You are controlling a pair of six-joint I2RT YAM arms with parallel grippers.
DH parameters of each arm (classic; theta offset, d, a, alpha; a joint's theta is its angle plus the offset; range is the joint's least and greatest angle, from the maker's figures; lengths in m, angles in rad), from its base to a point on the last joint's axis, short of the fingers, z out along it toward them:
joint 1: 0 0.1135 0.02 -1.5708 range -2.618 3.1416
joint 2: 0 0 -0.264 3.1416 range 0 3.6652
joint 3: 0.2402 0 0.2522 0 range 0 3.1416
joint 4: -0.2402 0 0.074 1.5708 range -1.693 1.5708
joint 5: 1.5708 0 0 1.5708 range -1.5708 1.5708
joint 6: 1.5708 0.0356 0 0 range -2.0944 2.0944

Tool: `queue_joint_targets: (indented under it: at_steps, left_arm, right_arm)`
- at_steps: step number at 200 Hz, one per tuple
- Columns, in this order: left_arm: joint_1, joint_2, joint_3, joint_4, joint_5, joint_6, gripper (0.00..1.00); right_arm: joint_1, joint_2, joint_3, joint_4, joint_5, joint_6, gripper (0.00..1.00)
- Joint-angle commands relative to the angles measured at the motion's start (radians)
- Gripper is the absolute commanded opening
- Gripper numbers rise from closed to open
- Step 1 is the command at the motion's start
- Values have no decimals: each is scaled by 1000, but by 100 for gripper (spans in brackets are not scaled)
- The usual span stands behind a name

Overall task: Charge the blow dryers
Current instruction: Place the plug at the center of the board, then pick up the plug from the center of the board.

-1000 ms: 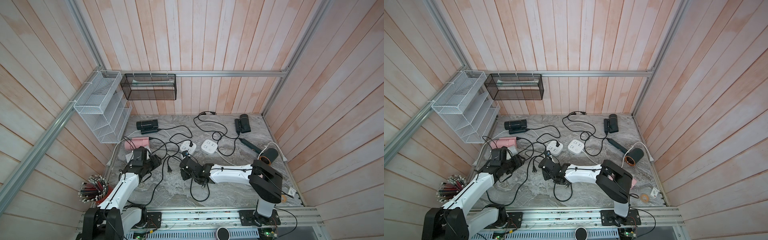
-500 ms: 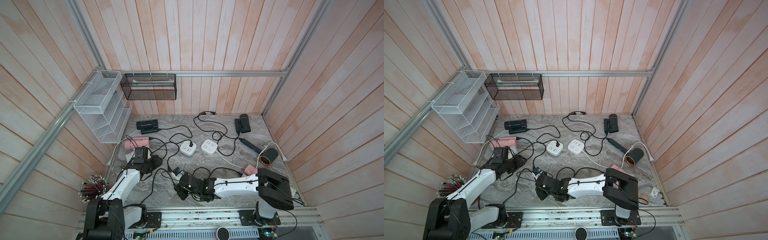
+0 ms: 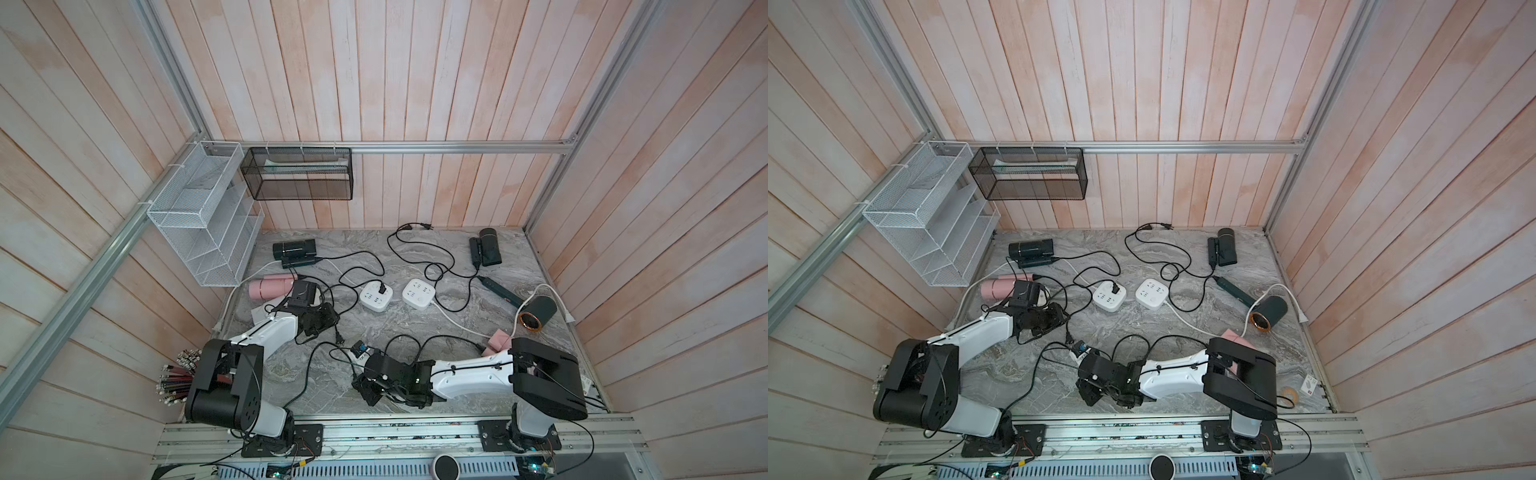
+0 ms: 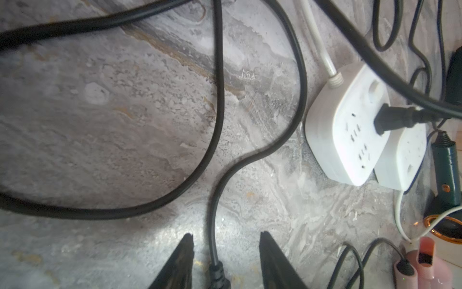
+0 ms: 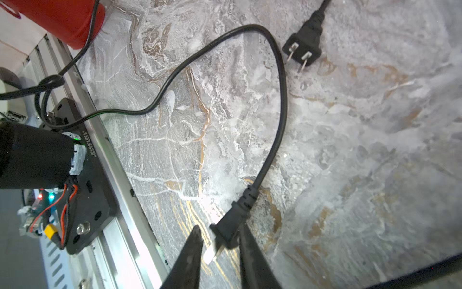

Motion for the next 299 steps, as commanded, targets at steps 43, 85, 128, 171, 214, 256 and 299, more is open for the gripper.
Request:
queue_joint_targets:
  at_steps: [43, 85, 128, 171, 214, 256, 299]
  left_arm:
    - [-14, 51, 33, -9, -45, 16, 40]
    - [-16, -8, 34, -26, -130, 8, 37]
    - [42, -30, 110, -87, -176, 30, 46]
    - [39, 79, 173, -104, -126, 91, 47]
    - [18, 147, 185, -86, -97, 138, 47]
    - [2, 195, 199, -93, -138, 138, 40]
    - [-5, 230, 222, -97, -174, 136, 33]
  right_arm:
    - [6, -37, -26, 49, 7, 18, 43]
    - [-5, -110, -32, 25, 52, 22, 45]
    - [-78, -133, -9, 30, 43, 41, 45]
    - [-130, -105, 33, 47, 34, 46, 44]
    - [-173, -81, 13, 98, -20, 71, 43]
    - [-194, -11, 57, 92, -35, 114, 41]
    - [-200, 81, 131, 54, -6, 165, 39]
